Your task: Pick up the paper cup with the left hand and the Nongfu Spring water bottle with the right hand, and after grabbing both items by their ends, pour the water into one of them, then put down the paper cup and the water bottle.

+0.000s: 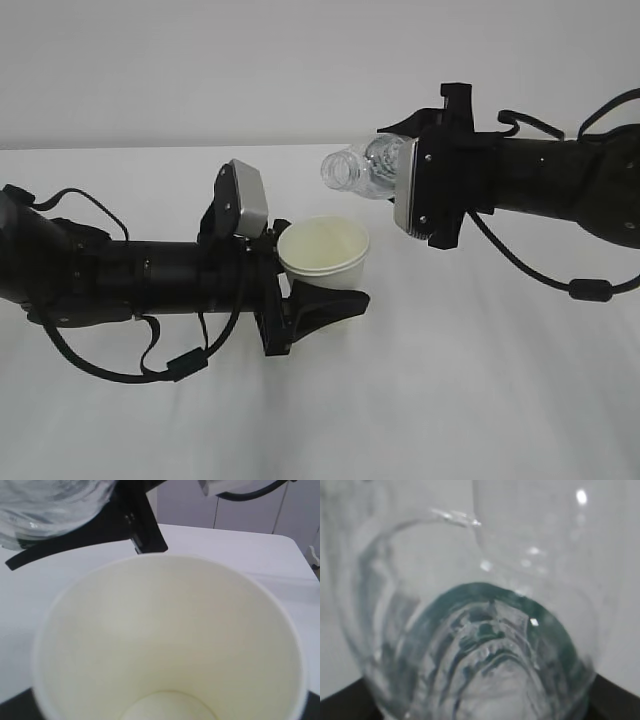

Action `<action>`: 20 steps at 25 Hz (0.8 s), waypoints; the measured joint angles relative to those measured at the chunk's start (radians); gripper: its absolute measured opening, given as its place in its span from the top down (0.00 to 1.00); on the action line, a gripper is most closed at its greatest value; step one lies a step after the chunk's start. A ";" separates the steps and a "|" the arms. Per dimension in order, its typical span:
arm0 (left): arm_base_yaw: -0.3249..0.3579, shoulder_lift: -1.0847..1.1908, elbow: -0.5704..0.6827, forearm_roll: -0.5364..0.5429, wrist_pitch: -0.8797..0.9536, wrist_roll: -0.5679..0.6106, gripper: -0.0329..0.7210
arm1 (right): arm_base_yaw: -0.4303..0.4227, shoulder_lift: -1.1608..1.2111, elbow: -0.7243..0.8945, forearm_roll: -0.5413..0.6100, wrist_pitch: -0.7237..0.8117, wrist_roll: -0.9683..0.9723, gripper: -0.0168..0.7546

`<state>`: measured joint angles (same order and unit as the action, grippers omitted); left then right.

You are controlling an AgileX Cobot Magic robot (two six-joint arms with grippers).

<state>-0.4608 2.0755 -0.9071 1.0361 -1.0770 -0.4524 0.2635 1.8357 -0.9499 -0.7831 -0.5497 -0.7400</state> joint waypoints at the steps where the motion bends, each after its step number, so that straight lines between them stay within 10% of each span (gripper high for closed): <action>1: 0.000 0.000 0.000 -0.003 0.002 0.002 0.28 | 0.000 0.000 0.000 0.002 -0.004 -0.008 0.34; 20: 0.000 0.000 0.000 -0.042 0.021 0.030 0.29 | 0.000 0.000 0.000 0.079 -0.009 -0.156 0.34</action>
<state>-0.4608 2.0755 -0.9071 0.9943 -1.0563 -0.4223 0.2635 1.8357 -0.9499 -0.7041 -0.5582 -0.8959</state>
